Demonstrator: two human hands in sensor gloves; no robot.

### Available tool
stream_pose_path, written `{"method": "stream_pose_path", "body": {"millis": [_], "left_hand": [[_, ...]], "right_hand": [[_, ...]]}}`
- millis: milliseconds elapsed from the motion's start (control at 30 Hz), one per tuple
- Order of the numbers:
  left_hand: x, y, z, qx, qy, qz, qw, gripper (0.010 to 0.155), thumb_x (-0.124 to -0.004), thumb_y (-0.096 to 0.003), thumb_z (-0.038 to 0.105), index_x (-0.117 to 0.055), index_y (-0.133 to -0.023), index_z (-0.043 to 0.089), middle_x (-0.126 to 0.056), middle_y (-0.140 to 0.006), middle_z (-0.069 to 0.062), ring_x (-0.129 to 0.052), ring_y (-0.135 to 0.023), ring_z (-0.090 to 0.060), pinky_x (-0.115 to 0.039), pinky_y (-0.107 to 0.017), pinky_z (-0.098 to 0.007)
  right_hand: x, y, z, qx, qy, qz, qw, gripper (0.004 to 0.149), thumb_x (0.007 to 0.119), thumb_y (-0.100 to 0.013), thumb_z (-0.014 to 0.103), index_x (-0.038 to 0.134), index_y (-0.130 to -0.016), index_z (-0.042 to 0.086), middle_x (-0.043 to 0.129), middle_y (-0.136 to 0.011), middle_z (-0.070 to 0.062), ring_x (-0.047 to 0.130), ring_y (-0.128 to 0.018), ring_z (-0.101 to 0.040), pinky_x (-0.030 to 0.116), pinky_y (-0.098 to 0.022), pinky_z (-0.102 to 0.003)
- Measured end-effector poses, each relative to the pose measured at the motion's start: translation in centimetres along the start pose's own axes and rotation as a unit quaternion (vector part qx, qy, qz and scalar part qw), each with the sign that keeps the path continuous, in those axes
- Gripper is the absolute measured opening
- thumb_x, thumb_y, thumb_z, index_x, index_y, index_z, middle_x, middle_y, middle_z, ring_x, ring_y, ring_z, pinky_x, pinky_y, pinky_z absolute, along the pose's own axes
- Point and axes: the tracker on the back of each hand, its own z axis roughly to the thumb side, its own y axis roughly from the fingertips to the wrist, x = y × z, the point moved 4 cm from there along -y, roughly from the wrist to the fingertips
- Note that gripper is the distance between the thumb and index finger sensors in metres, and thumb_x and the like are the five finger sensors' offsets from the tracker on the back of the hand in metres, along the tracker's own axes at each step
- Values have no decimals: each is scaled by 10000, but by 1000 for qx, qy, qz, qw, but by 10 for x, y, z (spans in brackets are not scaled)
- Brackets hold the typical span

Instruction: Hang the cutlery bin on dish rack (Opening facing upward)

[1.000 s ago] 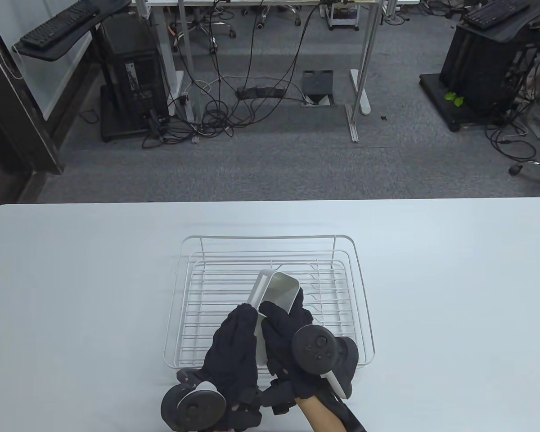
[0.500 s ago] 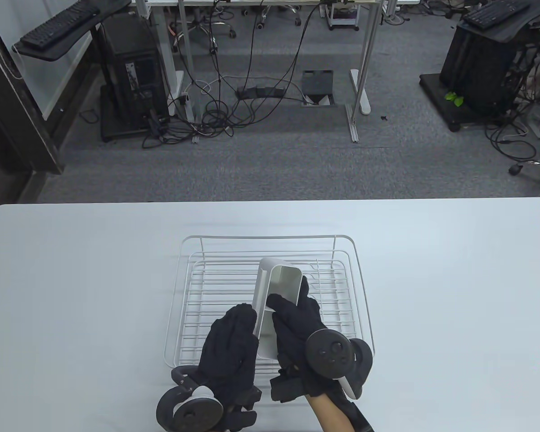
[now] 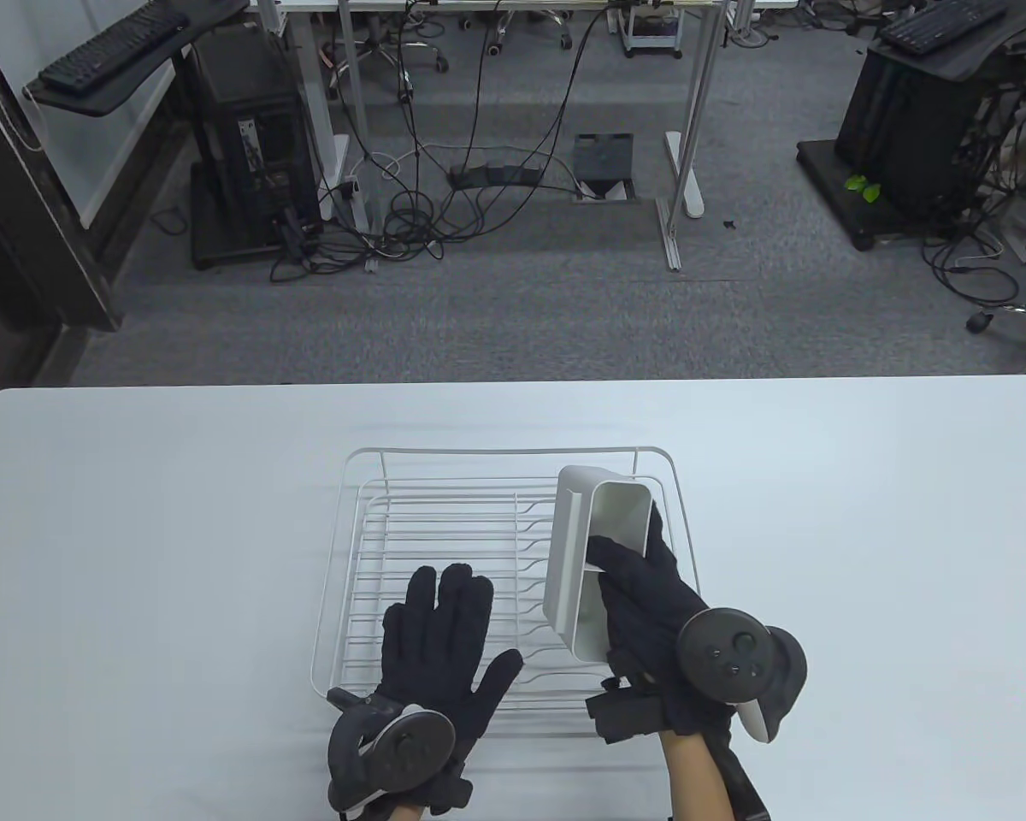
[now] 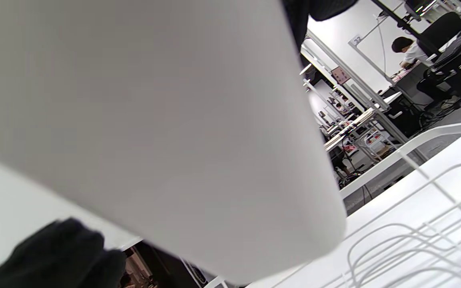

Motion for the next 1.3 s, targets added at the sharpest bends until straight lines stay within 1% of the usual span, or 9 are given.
{"method": "stream_pose_path", "body": {"millis": [100,167,233,267,300,367,567,900,1300], "left_hand": [[-8,-1,0,5,1,-31,999,772,-517,-592,691,-261,-1190,274,-343,-1247,-119,-382,-1123,-495,-399,-694,-734],[-13,-1,-1,4,-18,-45,999,773,-505,-593,696,-248,-1189,277,-290,-1250,-113,-306,-1127,-489,-325,-685,-752],[-19,-2,-3,8,-45,-68,997,777,-493,-592,702,-243,-1189,272,-264,-1251,-113,-266,-1126,-485,-292,-676,-762],[-22,-2,-4,11,-52,-83,995,774,-493,-591,697,-268,-1189,260,-264,-1247,-116,-259,-1124,-483,-286,-674,-763],[-28,-2,-6,20,-61,-113,992,774,-484,-592,687,-266,-1187,242,-241,-1243,-112,-222,-1123,-471,-252,-670,-764],[-37,-2,-8,25,-79,-154,985,774,-453,-594,685,-231,-1184,237,-193,-1240,-103,-153,-1119,-453,-192,-669,-755],[-50,0,-17,40,-92,-192,976,797,-447,-569,710,-293,-1191,236,-217,-1240,-95,-148,-1117,-436,-160,-673,-736],[-53,1,-20,49,-84,-197,976,819,-424,-558,733,-334,-1195,227,-285,-1247,-98,-219,-1134,-433,-199,-684,-739],[-54,2,-20,50,-82,-191,977,819,-429,-556,732,-346,-1195,226,-292,-1247,-96,-218,-1132,-430,-192,-683,-738]], "right_hand": [[-11,-1,-10,9,0,-10,1000,331,805,-510,138,869,-825,217,533,-1102,-241,752,-928,-394,554,-689,-547],[-16,-1,-17,15,-10,-14,1000,331,802,-510,131,873,-822,219,531,-1103,-241,753,-928,-392,552,-691,-546],[-21,-2,-25,22,-25,-14,999,333,798,-510,119,877,-817,218,530,-1104,-241,749,-929,-396,550,-692,-547],[-23,-1,-28,27,-28,-16,999,333,796,-509,115,879,-815,216,531,-1104,-241,749,-929,-398,548,-693,-548],[-26,-1,-32,32,-29,-20,999,334,794,-509,111,881,-813,217,530,-1105,-240,747,-931,-396,547,-693,-548],[-31,-1,-39,41,-29,-26,998,336,790,-509,108,880,-812,221,527,-1109,-233,742,-934,-395,544,-696,-546],[-38,1,-62,69,-49,-21,996,341,777,-510,90,886,-805,221,507,-1125,-204,720,-943,-400,530,-698,-549],[-51,5,-86,103,-51,-24,993,347,762,-507,68,896,-788,221,510,-1129,-188,709,-948,-404,520,-701,-550],[-62,13,-116,144,-61,-44,987,357,749,-499,43,922,-752,227,525,-1134,-144,702,-953,-404,511,-703,-553]]}}
